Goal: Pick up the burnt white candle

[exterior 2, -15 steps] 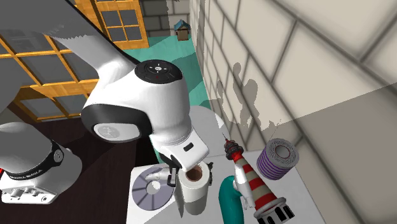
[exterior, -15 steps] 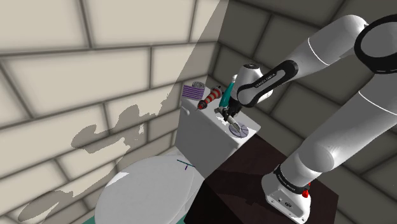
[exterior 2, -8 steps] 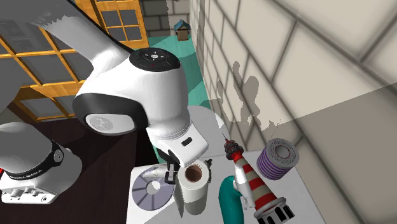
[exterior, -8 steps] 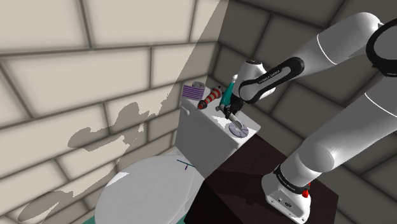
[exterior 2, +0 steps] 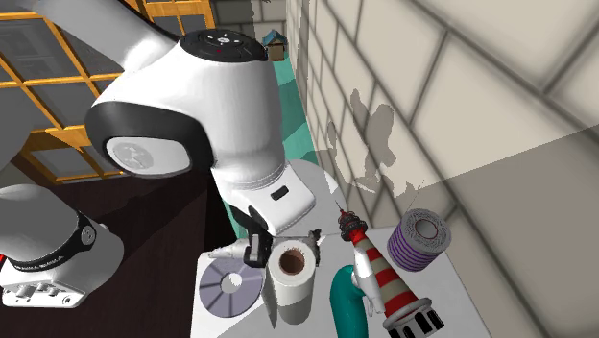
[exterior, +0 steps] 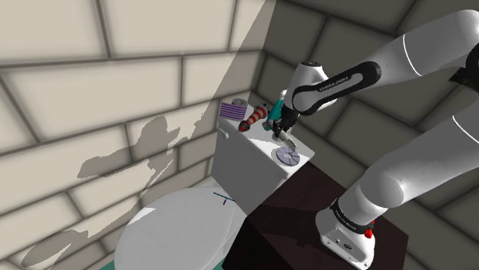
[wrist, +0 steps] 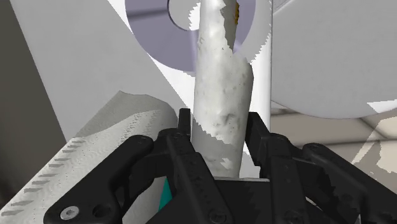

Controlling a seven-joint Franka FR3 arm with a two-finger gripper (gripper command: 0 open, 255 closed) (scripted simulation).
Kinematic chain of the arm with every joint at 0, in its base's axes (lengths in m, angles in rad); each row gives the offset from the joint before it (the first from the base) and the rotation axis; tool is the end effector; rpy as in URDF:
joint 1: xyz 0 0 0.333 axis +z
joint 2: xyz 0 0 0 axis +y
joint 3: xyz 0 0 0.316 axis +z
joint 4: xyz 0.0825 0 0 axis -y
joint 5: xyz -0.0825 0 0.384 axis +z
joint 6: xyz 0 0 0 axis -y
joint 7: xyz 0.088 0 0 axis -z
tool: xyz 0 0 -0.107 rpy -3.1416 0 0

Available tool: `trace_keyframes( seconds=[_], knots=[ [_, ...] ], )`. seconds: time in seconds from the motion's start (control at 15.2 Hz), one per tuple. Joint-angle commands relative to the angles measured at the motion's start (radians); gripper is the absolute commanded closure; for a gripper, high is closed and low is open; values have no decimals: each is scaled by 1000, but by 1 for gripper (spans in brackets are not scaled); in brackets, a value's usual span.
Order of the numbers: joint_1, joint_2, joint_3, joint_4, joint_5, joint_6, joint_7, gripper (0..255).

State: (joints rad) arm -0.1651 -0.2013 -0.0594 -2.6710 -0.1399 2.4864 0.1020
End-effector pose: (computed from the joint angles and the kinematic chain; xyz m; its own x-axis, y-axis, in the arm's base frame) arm 0.4010 -0.0901 0.3043 0.9769 -0.2127 0.0204 -0.2136 -0.9742 0.0733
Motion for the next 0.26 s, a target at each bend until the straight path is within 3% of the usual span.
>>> trace_keyframes(
  seconds=[0.0, 0.2],
  knots=[
    [0, -25, -1, 10, 3, -35, -6, 255],
    [1, -38, -1, 15, 5, -54, -8, 255]
  ],
)
